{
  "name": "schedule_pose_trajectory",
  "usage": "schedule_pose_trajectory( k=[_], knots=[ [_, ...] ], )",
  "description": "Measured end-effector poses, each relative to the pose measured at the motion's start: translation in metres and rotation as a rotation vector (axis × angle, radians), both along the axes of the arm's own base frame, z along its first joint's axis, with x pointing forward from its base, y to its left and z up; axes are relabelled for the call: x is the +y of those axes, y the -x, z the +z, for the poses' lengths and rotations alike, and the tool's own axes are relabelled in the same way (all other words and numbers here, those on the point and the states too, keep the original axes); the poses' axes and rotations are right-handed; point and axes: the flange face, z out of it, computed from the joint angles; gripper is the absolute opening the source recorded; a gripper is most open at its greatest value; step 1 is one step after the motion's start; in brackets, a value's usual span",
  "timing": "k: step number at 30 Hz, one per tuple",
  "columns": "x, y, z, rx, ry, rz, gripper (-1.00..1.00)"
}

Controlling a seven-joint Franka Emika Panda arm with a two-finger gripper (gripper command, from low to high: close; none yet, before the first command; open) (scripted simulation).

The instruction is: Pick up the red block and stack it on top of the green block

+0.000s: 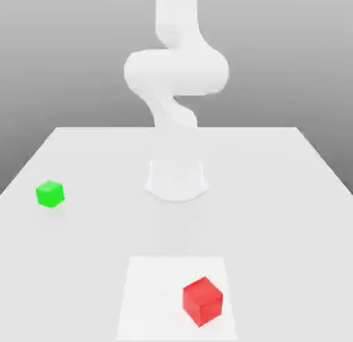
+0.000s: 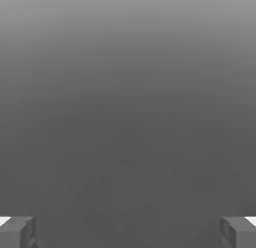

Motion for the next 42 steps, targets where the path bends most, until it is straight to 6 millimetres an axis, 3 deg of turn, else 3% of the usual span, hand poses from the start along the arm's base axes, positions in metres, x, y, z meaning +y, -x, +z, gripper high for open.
schedule_pose_trajectory(
  k=[6, 12, 17, 22, 24, 29, 30, 37, 42],
  knots=[
    [0.010, -0.064, -0.113, 0.173, -0.080, -0.206, 0.00],
    [0.015, -0.094, -0.232, 0.332, -0.162, -0.406, 0.00],
    [0.020, -0.096, -0.329, 0.462, -0.233, -0.573, 0.00],
    [0.030, -0.077, -0.418, 0.593, -0.309, -0.739, 0.00],
    [0.035, -0.067, -0.450, 0.640, -0.338, -0.801, 0.00],
    [0.037, -0.064, -0.511, 0.659, -0.351, -0.829, 0.00],
    [0.038, -0.063, -0.520, 0.660, -0.350, -0.829, -1.00],
    [0.038, -0.063, -0.521, 0.658, -0.352, -0.828, -1.00],
    [0.037, -0.063, -0.470, 0.658, -0.351, -0.830, -1.00]
  ],
)
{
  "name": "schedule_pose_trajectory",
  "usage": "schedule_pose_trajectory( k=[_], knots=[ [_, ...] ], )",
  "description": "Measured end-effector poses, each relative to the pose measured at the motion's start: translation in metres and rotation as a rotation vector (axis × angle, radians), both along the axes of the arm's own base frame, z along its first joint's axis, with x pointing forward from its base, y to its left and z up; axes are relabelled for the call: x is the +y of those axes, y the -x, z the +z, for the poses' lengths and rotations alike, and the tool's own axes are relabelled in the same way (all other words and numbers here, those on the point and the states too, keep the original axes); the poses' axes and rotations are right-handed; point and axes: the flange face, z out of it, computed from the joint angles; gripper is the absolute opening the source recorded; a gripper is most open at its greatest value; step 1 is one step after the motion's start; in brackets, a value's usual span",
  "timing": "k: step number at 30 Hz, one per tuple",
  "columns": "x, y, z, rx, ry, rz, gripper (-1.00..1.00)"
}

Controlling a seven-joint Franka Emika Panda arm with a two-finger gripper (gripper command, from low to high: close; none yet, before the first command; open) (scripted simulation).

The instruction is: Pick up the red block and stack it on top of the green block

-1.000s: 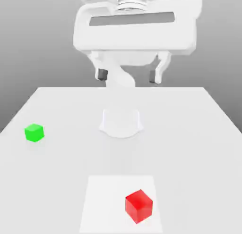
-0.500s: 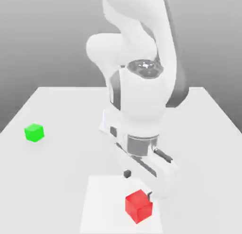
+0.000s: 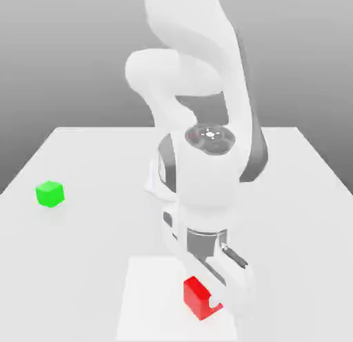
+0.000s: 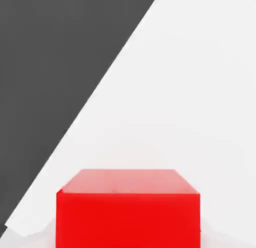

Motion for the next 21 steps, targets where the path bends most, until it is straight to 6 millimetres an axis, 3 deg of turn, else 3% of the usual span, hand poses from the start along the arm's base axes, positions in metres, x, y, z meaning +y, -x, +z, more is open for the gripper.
schedule_pose_trajectory(
  k=[1, 6, 9, 12, 15, 21],
  knots=[
    [-0.014, 0.001, 0.007, 0.002, 0.006, -0.049, -1.00],
    [-0.144, 0.031, 0.017, 0.007, 0.040, -0.515, -1.00],
    [-0.228, 0.074, 0.023, 0.010, 0.055, -0.855, -1.00],
    [-0.297, 0.132, 0.029, 0.011, 0.064, -1.200, -1.00],
    [-0.341, 0.193, 0.035, 0.010, 0.064, -1.520, -1.00],
    [-0.378, 0.299, 0.044, 0.002, 0.036, -2.049, -1.00]
  ],
)
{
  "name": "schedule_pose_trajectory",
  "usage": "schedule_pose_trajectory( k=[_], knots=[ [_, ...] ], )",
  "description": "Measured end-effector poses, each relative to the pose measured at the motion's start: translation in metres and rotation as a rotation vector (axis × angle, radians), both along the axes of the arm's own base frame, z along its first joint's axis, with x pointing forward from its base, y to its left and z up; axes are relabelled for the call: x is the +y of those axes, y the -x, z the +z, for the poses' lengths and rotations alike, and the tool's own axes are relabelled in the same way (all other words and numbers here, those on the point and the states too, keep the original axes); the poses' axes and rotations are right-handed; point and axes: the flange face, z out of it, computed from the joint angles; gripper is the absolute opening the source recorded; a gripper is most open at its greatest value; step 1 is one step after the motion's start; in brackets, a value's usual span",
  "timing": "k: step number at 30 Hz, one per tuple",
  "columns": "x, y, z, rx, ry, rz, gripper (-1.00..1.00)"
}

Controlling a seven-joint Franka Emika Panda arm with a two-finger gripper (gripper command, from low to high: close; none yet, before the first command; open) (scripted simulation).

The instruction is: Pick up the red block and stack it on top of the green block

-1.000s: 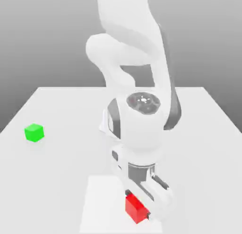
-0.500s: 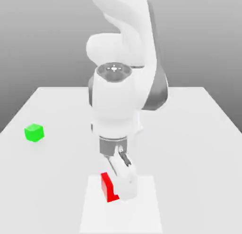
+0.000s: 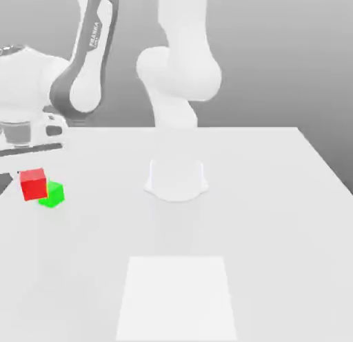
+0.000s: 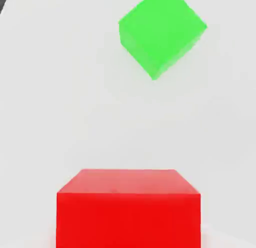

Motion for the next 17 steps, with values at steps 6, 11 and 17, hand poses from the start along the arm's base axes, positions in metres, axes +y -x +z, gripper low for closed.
schedule_pose_trajectory(
  k=[6, 11, 17],
  knots=[
    [-0.011, 0.070, -0.018, -0.069, -0.045, -0.366, -1.00],
    [-0.010, 0.070, -0.039, -0.083, -0.063, -0.380, -1.00],
    [-0.010, 0.074, -0.059, -0.061, -0.044, -0.385, -1.00]
  ],
)
